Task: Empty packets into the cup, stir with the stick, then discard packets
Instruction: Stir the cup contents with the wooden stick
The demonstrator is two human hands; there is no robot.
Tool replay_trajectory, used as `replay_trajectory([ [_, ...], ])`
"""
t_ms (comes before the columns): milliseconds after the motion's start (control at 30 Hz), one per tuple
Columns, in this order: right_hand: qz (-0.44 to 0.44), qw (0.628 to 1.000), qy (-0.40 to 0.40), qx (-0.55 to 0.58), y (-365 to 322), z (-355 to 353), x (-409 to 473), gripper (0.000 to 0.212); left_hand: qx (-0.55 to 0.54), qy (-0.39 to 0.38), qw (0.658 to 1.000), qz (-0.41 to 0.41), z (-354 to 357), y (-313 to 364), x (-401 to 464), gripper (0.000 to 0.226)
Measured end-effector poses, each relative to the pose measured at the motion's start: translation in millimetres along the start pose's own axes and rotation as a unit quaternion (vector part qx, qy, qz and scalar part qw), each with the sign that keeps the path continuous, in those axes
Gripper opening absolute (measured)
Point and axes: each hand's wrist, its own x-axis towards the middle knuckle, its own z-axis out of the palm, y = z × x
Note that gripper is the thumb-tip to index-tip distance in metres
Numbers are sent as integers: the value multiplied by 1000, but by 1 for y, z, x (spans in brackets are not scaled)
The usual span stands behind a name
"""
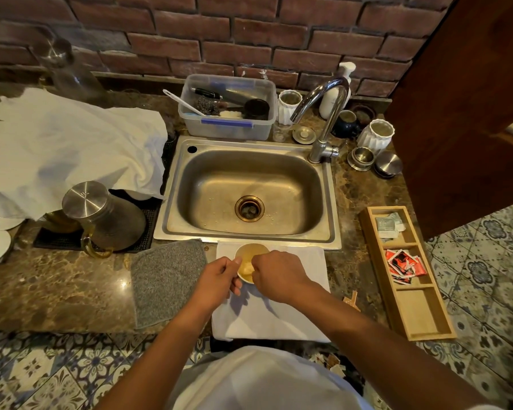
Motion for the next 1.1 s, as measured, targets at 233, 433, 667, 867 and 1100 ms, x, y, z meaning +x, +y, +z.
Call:
replay_trajectory([
  [233, 15, 1000, -5, -10, 6, -11, 3, 29, 6, -2, 1000, 0, -2, -7, 5, 39],
  [433, -16, 998, 27, -46, 6, -10, 6, 29, 2, -3, 1000, 0, -2, -9, 5, 40],
  [667, -17, 1000, -24, 3, 3, -5, 6, 21, 2, -1, 1000, 6, 0, -9, 6, 38],
  [867, -22, 998, 60, -15, 3, -8, 11, 22, -4, -5, 1000, 0, -1, -13, 9, 37],
  [1100, 1, 1000, 22, 10, 11, -7, 11, 21, -8, -6, 1000, -5, -1, -16, 12, 39],
])
